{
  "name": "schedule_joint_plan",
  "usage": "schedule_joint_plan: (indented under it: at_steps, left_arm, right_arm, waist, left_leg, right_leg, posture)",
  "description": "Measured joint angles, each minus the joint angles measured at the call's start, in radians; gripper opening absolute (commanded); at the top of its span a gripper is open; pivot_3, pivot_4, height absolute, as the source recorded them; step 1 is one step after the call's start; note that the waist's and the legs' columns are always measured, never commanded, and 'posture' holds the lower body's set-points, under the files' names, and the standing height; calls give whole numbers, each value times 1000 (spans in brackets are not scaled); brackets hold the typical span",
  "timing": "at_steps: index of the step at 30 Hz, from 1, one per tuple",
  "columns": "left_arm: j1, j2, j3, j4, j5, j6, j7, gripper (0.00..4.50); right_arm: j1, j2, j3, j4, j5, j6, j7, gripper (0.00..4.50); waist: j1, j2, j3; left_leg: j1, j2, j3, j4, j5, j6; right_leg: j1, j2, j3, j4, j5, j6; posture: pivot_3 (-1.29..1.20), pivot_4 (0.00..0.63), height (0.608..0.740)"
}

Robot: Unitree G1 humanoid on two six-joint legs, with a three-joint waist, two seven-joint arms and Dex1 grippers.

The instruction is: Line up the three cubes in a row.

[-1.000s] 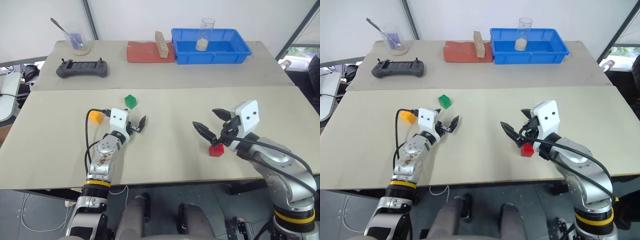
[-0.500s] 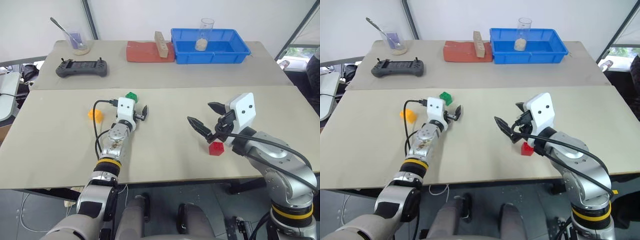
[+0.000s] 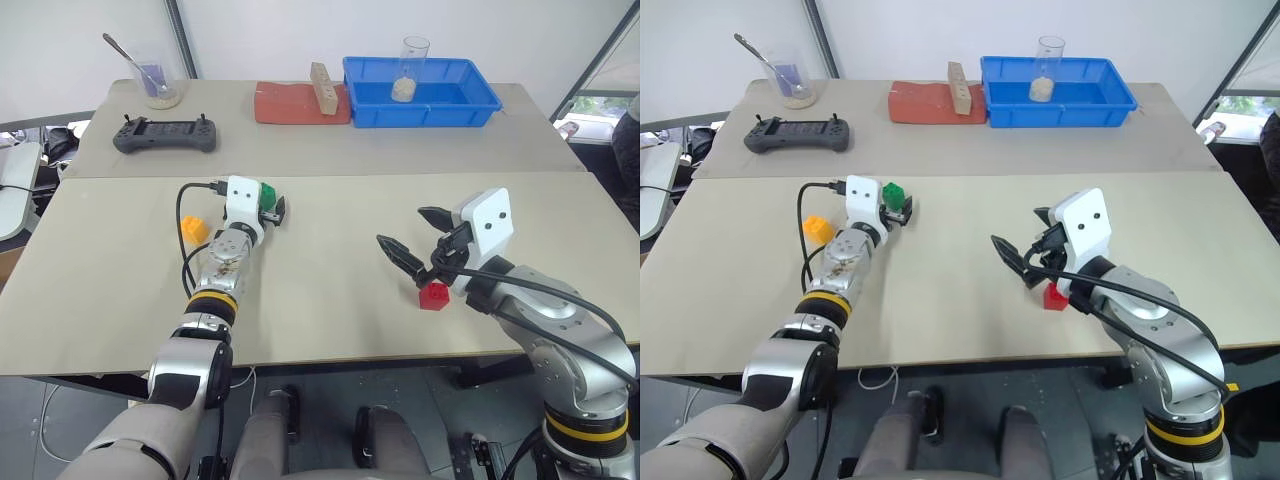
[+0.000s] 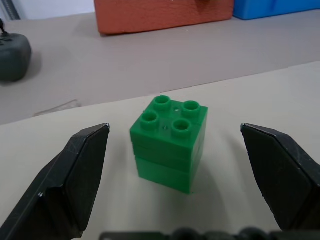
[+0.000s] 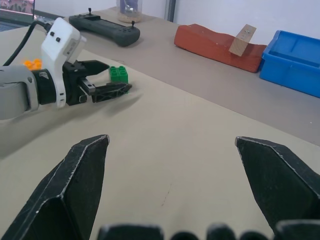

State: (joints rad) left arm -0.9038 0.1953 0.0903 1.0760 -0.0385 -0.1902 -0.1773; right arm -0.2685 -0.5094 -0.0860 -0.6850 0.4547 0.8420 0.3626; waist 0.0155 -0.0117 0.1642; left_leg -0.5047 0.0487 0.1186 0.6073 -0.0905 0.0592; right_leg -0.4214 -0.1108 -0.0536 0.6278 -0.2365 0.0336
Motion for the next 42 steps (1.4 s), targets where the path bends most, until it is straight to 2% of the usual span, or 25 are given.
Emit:
schedule_joint_plan:
  at_steps: [5,13,17,22,25,28,34,42]
  left_arm:
    - [-1,3,0,33,1,-12,-16,1310]
    - [1,1,4,0,-12,-13,-86,1267]
    - [62,10,-28,-228,-93,65,-361,1267]
    - [194,103,-191,-531,-155,192,-796,1267]
    - [237,158,-278,-588,-158,215,-1002,1267]
    - [236,170,-328,-562,-142,163,-1115,1267]
    - [193,71,-382,-432,-92,42,-1169,1267]
    - [188,-28,-407,-419,-36,-21,-1085,1267]
  right_arm:
    - [0,0,-2,0,0,0,0,4500]
    - [0,-16,-4,0,0,0,4,4500]
    - [20,-108,-48,-6,35,-2,89,4500]
    - [88,-248,-161,-42,154,2,249,4500]
    - [156,-316,-220,-56,229,14,331,4500]
    - [220,-361,-256,-73,280,17,389,4500]
    - [304,-405,-275,-100,313,9,442,4500]
    - [334,-405,-275,-78,283,-40,444,4500]
  waist:
    - [-2,0,0]
    - [-1,0,0]
    - [-1,0,0]
    - [-5,0,0]
    - [-4,0,0]
    - [0,0,0]
    - [6,0,0]
    - [1,0,0]
  left_leg:
    - [0,0,0,0,0,0]
    - [-1,0,0,1,0,0]
    - [-2,0,0,1,0,0]
    - [-2,1,0,1,0,0]
    - [-1,2,0,1,0,1]
    - [-1,2,0,3,0,1]
    - [-2,0,0,3,0,1]
    - [-2,1,-1,5,0,1]
  right_leg:
    - [0,0,-1,0,2,3]
    - [0,0,-1,0,2,2]
    - [0,-2,-2,-1,0,-1]
    - [1,0,-1,-1,0,-1]
    - [0,1,-1,0,-1,-3]
    - [1,0,-2,-1,0,-3]
    - [1,-4,-3,-5,4,2]
    - [0,-2,-4,-5,7,0]
  posture:
    - [0,150,740]
    - [0,150,740]
    - [0,150,740]
    - [0,150,740]
    - [0,150,740]
    - [0,150,740]
    - [0,150,740]
    - [0,150,740]
